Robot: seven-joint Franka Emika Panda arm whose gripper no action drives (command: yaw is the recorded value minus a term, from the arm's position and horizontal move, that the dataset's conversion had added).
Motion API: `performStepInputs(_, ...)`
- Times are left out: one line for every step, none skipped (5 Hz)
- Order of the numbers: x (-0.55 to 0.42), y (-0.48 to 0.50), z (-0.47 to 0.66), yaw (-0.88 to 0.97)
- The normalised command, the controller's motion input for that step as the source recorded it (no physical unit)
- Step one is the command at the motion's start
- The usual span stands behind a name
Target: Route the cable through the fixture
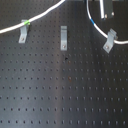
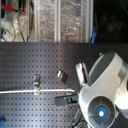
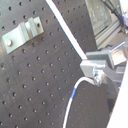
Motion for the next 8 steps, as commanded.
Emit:
performStepInputs(-0.006, 0.018, 0.00, 0.00)
performStepInputs(-0.502, 0.510, 0.39, -0.07)
performStepInputs(-0.140, 0.383, 0.43, 0.48)
performStepInputs(-0.078, 0.275, 0.38, 0.68)
performStepInputs(-0.037, 0.239, 0.24, 0.70)
performStepInputs(-0.405, -0.124, 0.21, -0.01)
performStepInputs(-0.746, -0.042, 0.27, 0.00)
performStepInputs(-0.536, -0.016, 0.18, 0.00)
